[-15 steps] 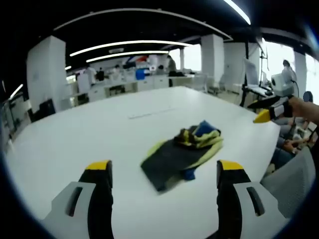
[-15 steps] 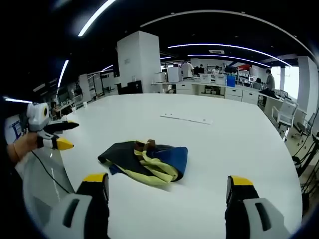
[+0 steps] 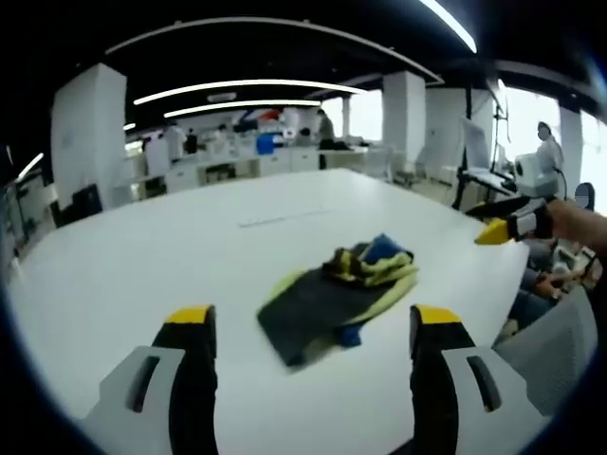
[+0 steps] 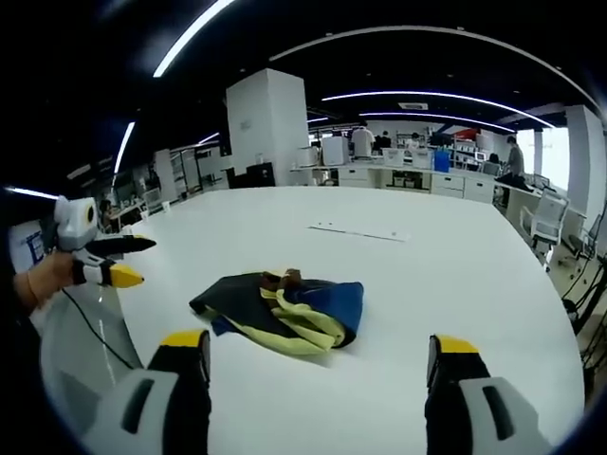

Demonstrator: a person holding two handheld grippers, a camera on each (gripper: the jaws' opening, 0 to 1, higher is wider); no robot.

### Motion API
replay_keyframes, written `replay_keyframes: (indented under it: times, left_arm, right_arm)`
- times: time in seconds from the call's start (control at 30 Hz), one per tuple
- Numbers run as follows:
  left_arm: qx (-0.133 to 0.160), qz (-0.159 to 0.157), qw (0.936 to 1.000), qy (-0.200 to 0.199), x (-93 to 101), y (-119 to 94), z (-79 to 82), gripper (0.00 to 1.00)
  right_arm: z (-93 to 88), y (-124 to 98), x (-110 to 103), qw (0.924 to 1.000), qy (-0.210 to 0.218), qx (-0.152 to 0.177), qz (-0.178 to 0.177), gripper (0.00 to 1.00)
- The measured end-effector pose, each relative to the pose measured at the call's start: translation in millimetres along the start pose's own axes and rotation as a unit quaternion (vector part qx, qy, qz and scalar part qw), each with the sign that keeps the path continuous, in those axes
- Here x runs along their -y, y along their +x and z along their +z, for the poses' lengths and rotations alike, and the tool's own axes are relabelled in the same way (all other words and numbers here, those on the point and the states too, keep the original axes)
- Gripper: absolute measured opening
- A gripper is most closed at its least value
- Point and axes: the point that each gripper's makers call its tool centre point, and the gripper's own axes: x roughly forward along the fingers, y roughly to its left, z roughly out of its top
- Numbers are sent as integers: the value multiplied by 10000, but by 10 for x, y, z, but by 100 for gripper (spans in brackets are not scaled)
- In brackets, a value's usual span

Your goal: Fold the garment on the visible template until the final outline fits inside the template.

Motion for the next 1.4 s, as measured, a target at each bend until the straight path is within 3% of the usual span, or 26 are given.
replay_keyframes:
  times: [0.57, 0.93, 1.4]
  left_arm:
    - [50, -30, 9999, 113, -21, 32, 35, 73]
    - [172, -248, 9995, 95, 10, 144, 98, 59]
    - [130, -290, 9995, 17, 33, 204, 65, 59]
  right_arm:
    - [-13, -17, -1, 9999, -100, 27, -7, 92]
    - [-9, -11, 48, 10000, -53, 82, 4, 85]
    - [-11, 7, 86, 10000, -66, 28, 1, 85]
